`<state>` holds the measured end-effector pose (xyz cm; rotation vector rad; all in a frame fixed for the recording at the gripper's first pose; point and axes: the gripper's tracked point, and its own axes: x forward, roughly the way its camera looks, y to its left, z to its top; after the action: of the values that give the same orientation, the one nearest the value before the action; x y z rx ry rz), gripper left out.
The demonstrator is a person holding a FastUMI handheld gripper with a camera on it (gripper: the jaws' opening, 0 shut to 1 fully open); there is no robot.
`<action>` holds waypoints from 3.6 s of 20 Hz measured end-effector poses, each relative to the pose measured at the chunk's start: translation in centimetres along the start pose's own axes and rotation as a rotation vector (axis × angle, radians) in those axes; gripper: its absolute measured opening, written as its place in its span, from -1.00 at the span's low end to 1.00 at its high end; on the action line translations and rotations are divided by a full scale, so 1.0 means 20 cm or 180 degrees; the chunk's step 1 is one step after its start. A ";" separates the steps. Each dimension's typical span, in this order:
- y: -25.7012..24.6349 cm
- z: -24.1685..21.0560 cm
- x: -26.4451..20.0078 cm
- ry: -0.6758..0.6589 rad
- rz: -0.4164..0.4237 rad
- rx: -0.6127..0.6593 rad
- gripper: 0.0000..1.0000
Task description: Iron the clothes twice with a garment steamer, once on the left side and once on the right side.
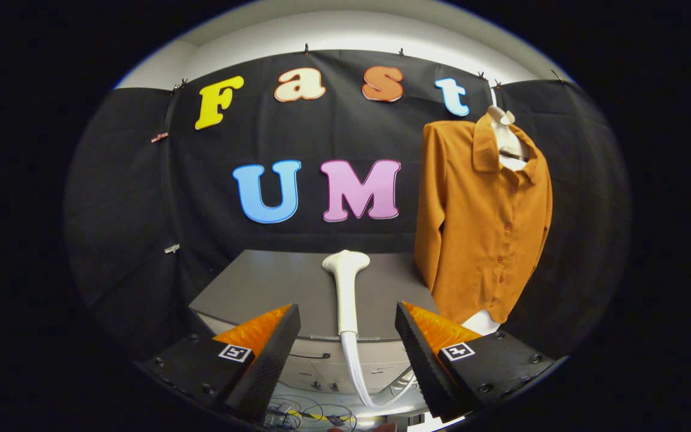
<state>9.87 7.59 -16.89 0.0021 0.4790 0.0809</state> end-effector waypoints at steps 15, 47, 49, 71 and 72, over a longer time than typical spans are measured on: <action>-0.01 -0.53 0.77 0.1268 -0.0152 -0.0065 0.57; -0.52 0.63 -0.48 -0.1836 -0.0412 0.0160 -0.48; -0.63 0.63 -0.50 -0.1917 -0.0489 0.0168 -0.49; -1.29 0.29 0.16 -0.1539 -0.0354 0.0297 -0.48; -1.31 0.26 0.17 -0.1499 -0.0360 0.0315 -0.48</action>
<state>17.33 -18.10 -14.49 0.0892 0.0115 -0.0546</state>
